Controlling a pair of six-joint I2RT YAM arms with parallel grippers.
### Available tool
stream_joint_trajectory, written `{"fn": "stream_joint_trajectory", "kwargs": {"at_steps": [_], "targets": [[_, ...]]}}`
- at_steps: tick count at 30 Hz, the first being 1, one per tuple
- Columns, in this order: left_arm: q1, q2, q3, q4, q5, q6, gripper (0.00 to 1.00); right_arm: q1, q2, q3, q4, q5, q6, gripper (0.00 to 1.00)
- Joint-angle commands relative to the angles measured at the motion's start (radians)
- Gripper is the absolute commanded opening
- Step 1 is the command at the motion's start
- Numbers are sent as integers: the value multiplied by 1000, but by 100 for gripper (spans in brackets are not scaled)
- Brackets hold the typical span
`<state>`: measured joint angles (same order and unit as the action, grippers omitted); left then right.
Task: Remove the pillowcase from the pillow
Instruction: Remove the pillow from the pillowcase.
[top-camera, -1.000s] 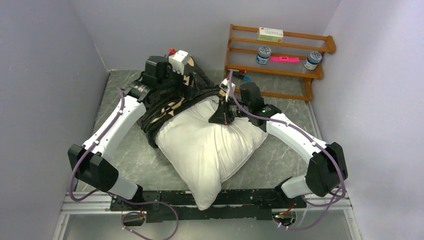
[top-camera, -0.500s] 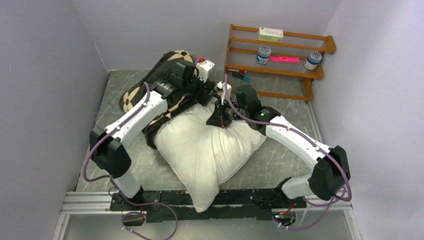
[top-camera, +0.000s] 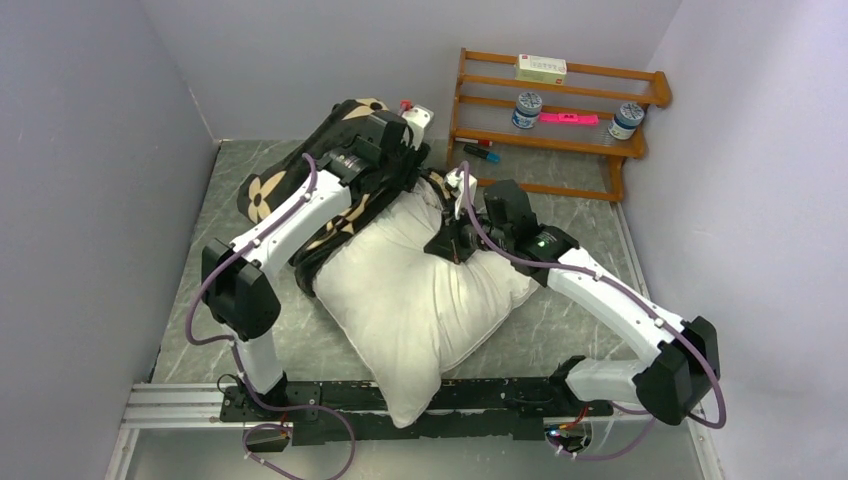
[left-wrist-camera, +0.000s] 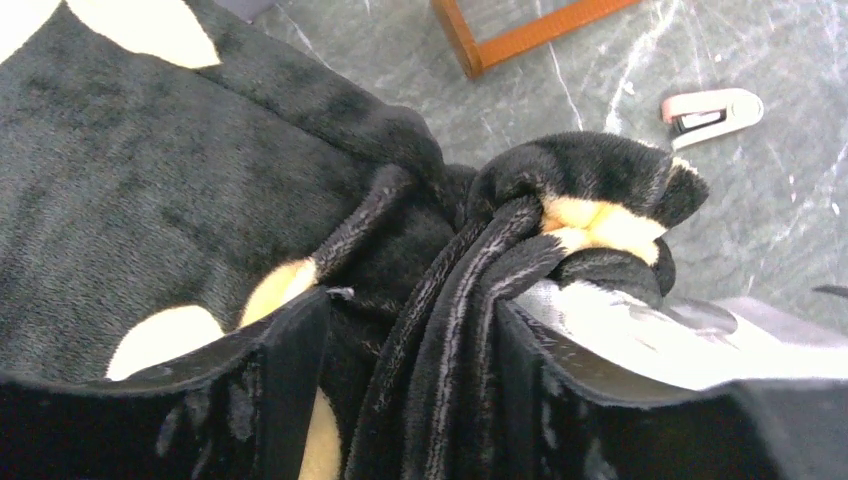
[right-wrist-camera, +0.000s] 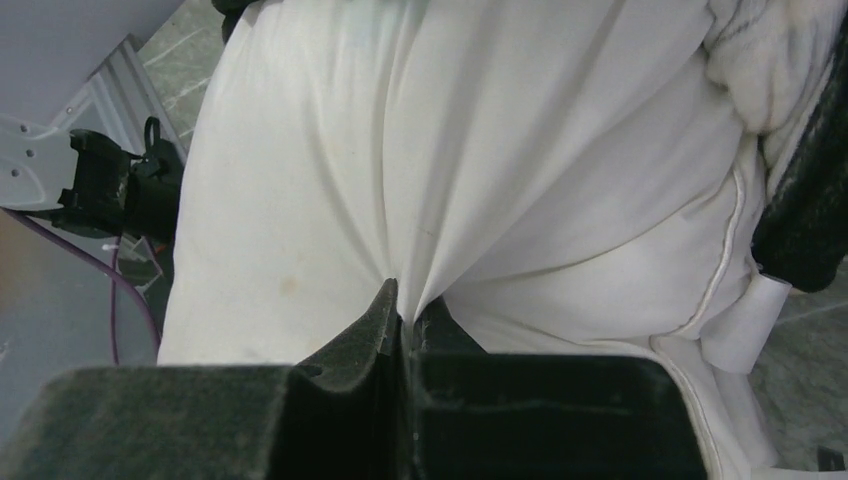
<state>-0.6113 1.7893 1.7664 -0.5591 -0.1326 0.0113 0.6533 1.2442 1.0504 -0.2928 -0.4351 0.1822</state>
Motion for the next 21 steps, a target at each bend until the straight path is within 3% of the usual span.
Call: {"fn": "stream_joint_trajectory", "kwargs": {"at_steps": [1, 8, 17, 21], "targets": [[52, 35, 95, 66, -190, -5, 57, 33, -107, -34, -118, -110, -17, 0], [150, 78, 162, 88, -194, -62, 27, 33, -218, -69, -208, -52, -23, 0], [255, 114, 277, 88, -138, -88, 5, 32, -287, -81, -252, 64, -5, 0], [300, 112, 295, 92, -170, -76, 5, 32, -284, -61, -275, 155, 0, 0]]}}
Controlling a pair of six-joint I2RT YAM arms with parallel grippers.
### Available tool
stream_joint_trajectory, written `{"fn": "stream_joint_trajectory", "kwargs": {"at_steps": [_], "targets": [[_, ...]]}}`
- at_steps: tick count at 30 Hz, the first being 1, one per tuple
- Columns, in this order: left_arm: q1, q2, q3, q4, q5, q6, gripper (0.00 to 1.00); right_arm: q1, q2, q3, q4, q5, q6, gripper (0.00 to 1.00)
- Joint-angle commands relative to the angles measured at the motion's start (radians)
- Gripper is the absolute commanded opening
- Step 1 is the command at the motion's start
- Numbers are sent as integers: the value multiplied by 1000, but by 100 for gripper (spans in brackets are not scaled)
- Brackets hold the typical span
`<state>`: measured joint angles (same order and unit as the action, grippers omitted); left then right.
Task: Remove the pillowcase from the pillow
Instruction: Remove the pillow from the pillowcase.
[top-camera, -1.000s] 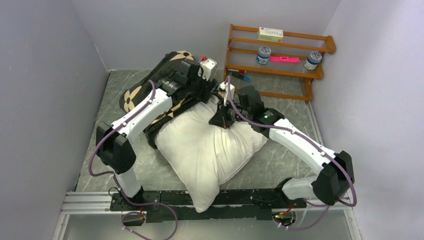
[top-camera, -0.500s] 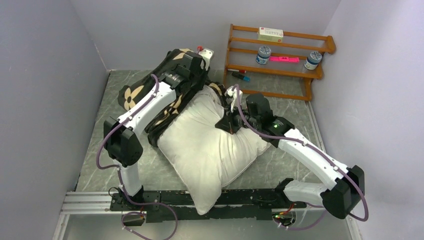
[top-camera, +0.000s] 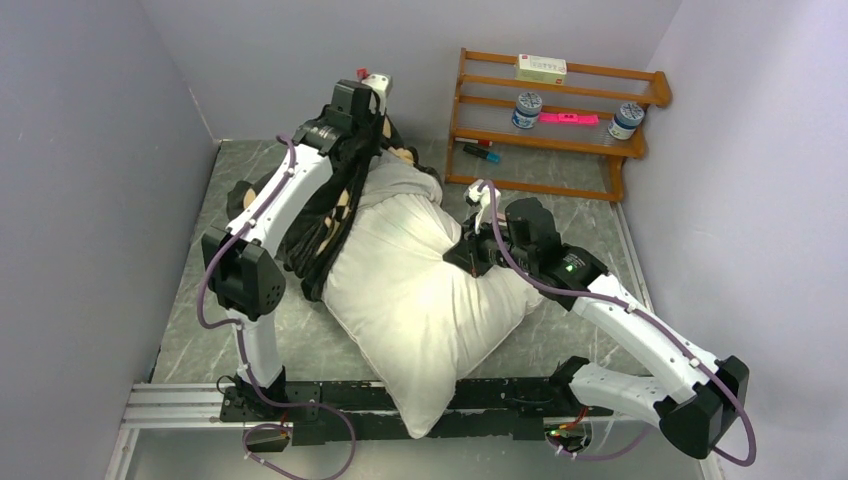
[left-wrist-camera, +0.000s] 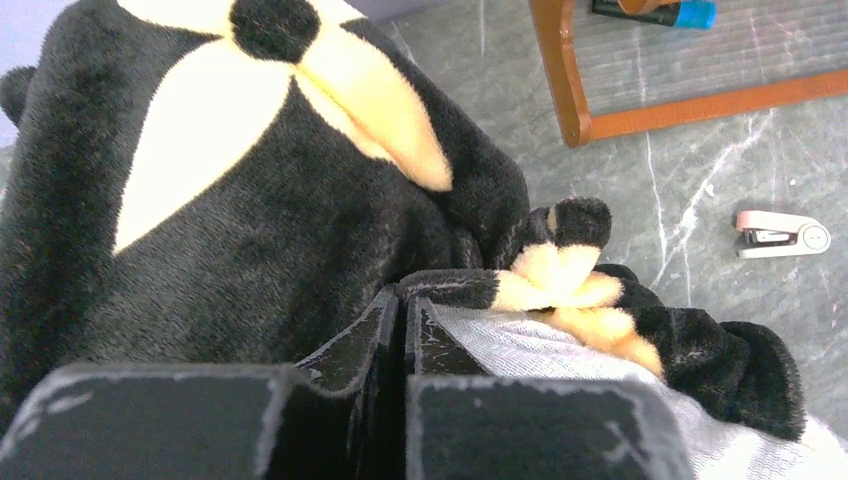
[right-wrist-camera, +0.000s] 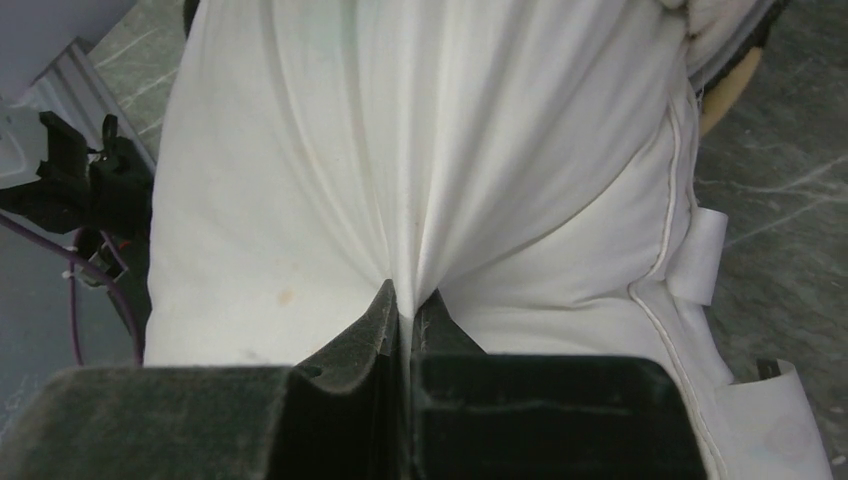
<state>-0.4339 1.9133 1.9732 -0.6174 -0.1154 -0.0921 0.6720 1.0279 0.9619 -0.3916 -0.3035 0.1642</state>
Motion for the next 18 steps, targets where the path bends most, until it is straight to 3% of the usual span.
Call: {"fn": "stream_joint_trajectory", "kwargs": {"at_steps": [1, 4, 10, 18], "targets": [[137, -13, 92, 146, -183, 23, 5, 11, -64, 27, -177, 39, 20, 0], [150, -39, 74, 157, -88, 27, 6, 11, -51, 24, -168, 45, 24, 0], [104, -218, -176, 335, 193, 44, 30, 11, -28, 21, -117, -9, 20, 0], [-23, -364, -300, 336, 223, 225, 91, 11, -19, 12, -87, -40, 3, 0]]}}
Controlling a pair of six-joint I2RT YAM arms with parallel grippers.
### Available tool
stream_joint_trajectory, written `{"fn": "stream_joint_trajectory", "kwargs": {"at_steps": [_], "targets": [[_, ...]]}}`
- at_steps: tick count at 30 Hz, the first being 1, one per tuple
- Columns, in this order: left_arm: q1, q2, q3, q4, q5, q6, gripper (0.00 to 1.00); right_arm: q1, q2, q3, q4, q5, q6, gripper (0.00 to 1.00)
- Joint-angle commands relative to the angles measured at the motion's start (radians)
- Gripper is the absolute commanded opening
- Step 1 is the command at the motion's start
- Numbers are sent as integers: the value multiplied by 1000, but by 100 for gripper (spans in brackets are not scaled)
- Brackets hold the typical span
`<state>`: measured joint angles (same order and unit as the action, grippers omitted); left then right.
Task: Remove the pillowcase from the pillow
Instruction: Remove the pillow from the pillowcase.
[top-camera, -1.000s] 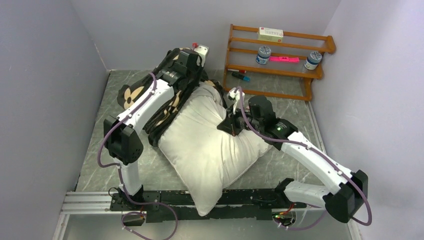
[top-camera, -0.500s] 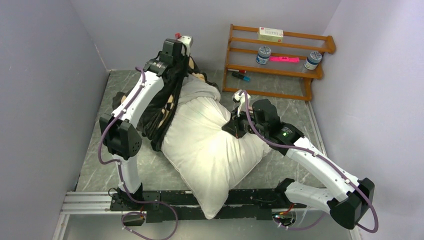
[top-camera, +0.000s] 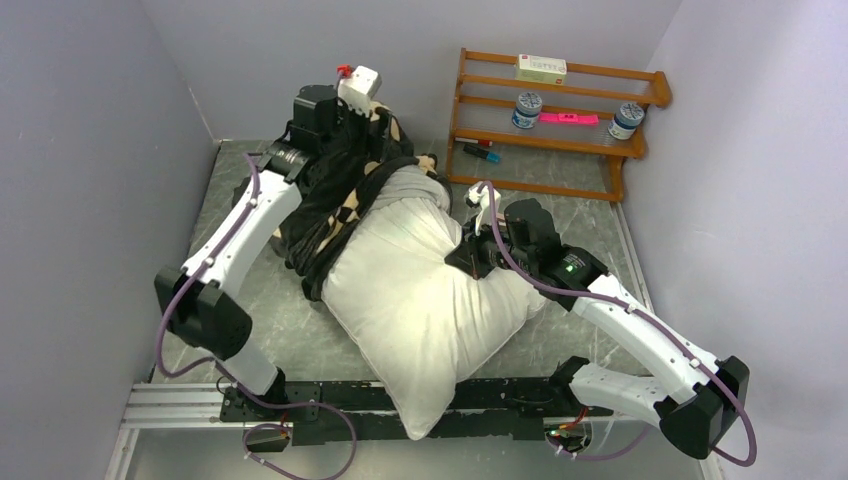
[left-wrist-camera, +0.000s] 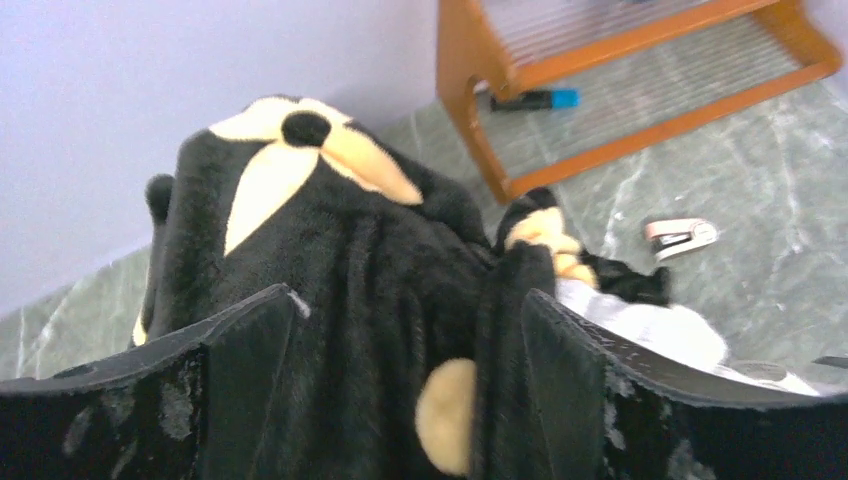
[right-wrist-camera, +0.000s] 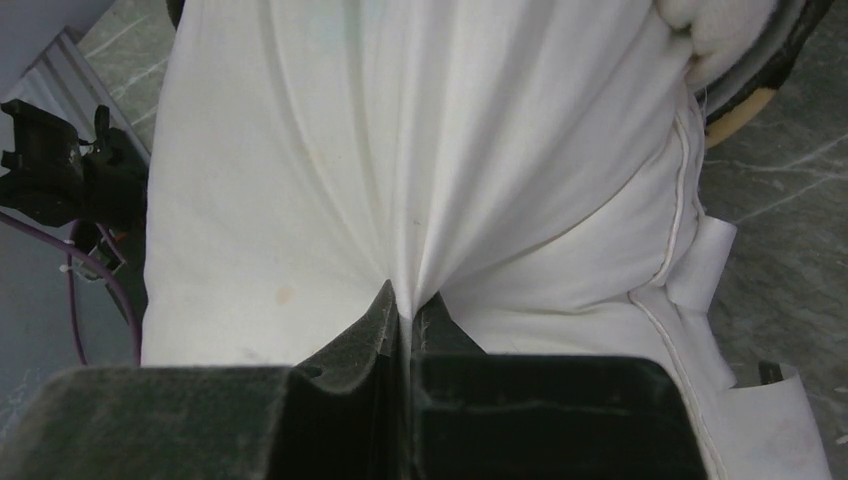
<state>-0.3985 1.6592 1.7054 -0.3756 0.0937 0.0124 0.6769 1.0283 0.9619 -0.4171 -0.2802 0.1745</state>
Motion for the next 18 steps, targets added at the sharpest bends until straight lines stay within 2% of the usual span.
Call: {"fn": "stream_joint_trajectory", "kwargs": {"at_steps": [1, 7, 18], "targets": [[-71, -127, -48, 98, 6, 139, 95, 6, -19, 9, -54, -69, -6, 0], [-148, -147, -108, 45, -13, 307, 96, 6, -16, 8, -42, -86, -11, 0], [-252, -8, -14, -184, 9, 396, 96, 6, -28, 6, -48, -81, -22, 0]]}}
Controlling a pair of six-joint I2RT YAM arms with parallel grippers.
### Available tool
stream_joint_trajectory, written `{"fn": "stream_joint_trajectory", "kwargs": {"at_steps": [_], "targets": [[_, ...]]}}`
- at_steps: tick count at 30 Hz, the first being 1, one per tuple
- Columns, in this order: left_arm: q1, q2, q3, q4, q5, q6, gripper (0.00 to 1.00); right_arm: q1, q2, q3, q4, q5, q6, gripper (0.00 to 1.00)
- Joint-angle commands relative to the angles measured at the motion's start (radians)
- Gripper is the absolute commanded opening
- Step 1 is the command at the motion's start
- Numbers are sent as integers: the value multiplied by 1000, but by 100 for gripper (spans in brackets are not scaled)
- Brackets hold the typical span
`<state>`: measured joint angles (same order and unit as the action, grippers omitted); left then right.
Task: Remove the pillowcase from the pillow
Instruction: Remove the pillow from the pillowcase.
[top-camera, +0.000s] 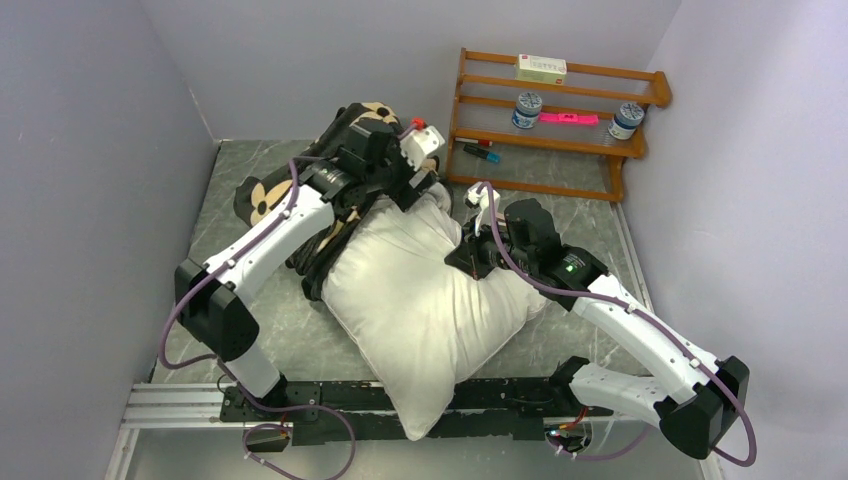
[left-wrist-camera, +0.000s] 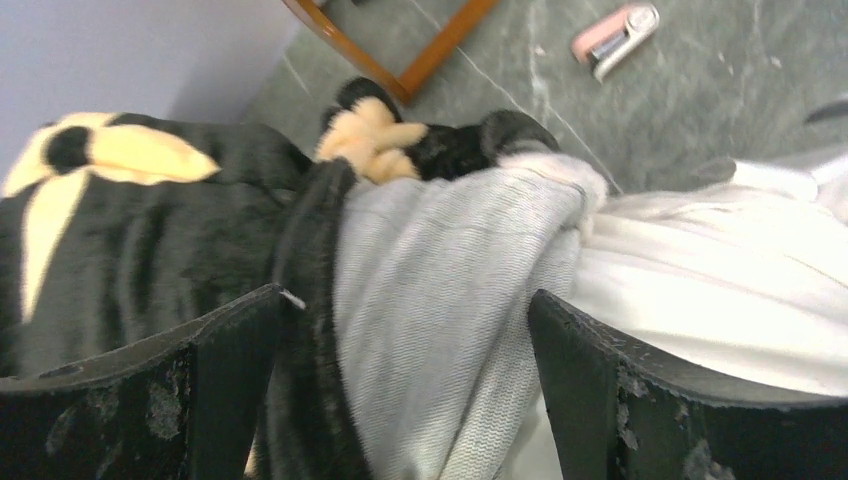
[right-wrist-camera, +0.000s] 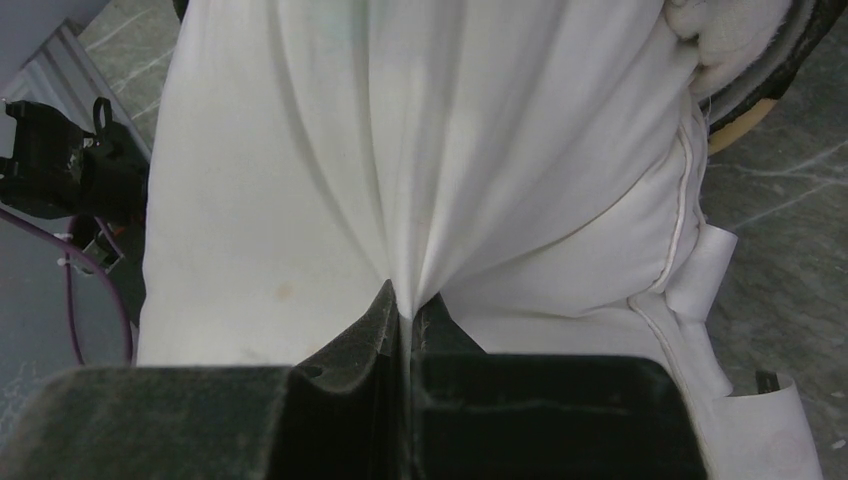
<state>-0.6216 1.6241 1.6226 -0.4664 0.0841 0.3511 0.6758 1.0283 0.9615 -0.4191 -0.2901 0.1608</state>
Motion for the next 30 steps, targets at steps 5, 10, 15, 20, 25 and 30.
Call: {"fn": "stream_joint_trajectory", "kwargs": {"at_steps": [5, 10, 15, 20, 25, 30], "targets": [[-30, 26, 79, -116, 121, 44, 96, 8, -27, 3, -49, -66, -14, 0], [-34, 90, 116, -187, 66, 44, 96, 8, -33, 6, -53, -60, -19, 0], [-41, 103, 104, -154, 31, 33, 96, 8, -33, 6, -57, -61, -24, 0], [-42, 141, 105, -64, -286, 7, 96, 9, -33, 13, -72, -48, -31, 0], [-37, 169, 139, 56, -559, -4, 96, 9, -44, 17, -100, -9, -35, 0], [-3, 248, 245, 64, -637, -18, 90, 7, -70, 25, -133, 49, -29, 0]]}}
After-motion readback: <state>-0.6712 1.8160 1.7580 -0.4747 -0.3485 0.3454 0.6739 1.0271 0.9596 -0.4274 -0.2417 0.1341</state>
